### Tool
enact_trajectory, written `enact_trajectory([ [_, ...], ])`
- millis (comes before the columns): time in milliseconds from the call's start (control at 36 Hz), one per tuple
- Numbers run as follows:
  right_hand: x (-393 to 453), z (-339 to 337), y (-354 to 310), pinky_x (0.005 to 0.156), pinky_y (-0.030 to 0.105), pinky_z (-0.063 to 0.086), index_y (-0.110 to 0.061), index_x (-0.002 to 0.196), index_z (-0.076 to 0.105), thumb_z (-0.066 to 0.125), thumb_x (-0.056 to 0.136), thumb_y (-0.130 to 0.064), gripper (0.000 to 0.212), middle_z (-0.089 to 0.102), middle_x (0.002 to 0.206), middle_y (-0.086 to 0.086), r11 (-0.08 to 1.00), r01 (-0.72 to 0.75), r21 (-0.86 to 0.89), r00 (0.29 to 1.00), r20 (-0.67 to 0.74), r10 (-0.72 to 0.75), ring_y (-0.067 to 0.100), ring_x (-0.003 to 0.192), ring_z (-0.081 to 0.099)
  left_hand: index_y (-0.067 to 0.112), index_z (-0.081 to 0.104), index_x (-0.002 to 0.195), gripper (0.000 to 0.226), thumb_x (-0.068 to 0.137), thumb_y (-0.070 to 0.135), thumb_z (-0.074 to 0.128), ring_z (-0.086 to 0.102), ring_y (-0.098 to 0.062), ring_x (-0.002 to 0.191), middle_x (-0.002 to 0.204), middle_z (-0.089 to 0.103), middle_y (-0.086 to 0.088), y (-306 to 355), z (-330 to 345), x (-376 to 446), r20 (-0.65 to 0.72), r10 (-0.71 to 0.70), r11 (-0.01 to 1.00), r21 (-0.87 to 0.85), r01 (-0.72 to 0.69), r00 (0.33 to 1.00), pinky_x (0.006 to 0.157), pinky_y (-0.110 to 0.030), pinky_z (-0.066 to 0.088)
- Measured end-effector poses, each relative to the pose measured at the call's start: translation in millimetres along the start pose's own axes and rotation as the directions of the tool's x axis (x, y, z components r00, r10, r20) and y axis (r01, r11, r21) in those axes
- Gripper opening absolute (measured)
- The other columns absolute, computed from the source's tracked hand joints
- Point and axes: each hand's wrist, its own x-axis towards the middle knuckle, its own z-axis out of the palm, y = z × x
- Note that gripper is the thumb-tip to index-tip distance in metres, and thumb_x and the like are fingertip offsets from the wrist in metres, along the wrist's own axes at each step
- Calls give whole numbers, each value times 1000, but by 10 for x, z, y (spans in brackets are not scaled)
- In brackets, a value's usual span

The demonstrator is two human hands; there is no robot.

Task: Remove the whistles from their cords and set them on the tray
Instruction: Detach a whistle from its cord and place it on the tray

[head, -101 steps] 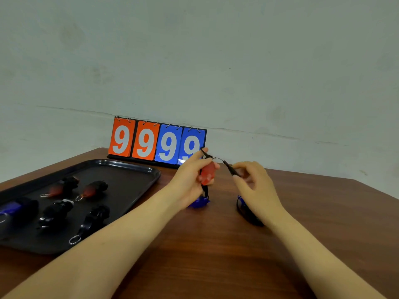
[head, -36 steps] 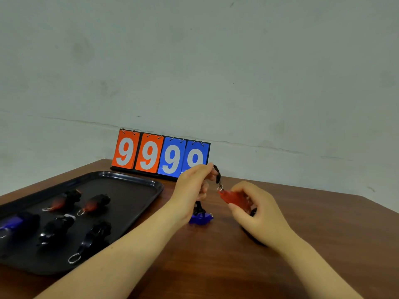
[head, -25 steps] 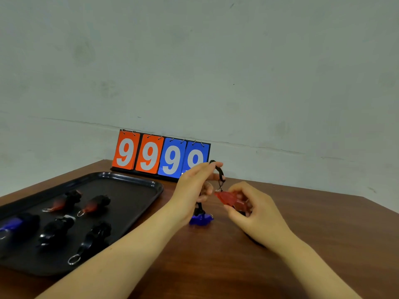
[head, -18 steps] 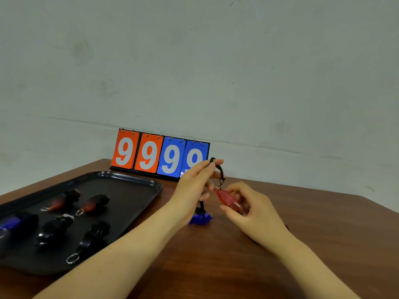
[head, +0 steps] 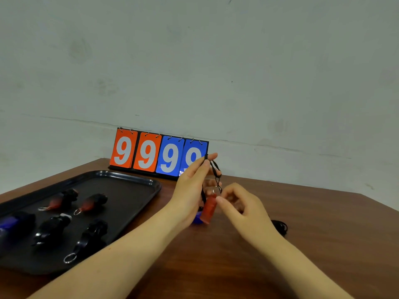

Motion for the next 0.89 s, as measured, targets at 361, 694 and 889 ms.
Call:
enact_trajectory([
  [361, 31, -7, 16, 73, 28, 47, -22, 83, 66, 62, 90, -27, 9, 62, 84, -3, 993, -119, 28, 990, -67, 121, 11, 78, 56, 31, 69, 110, 25, 99, 24, 48, 59, -15, 72, 86, 64, -6, -43, -5, 30, 33, -4, 1000, 2, 4, 999, 64, -27, 51],
  [694, 22, -21, -78, 64, 14, 46, -16, 86, 62, 56, 95, -14, 12, 67, 72, -6, 957, -134, 258, 980, -112, 167, 3, 67, 63, 44, 17, 150, 75, 94, 11, 56, 53, 1, 51, 76, 56, -3, -58, -29, 31, 83, 72, 942, 322, -95, 994, 59, -17, 46],
  [889, 25, -59, -91, 61, 24, 53, -8, 93, 61, 50, 98, -11, 12, 67, 69, 9, 910, -152, 385, 970, -121, 213, 17, 64, 66, 45, 14, 144, 85, 88, 10, 66, 64, 6, 72, 68, 65, 18, -53, -20, 0, 214, 60, 901, 410, -145, 975, 65, -7, 47],
])
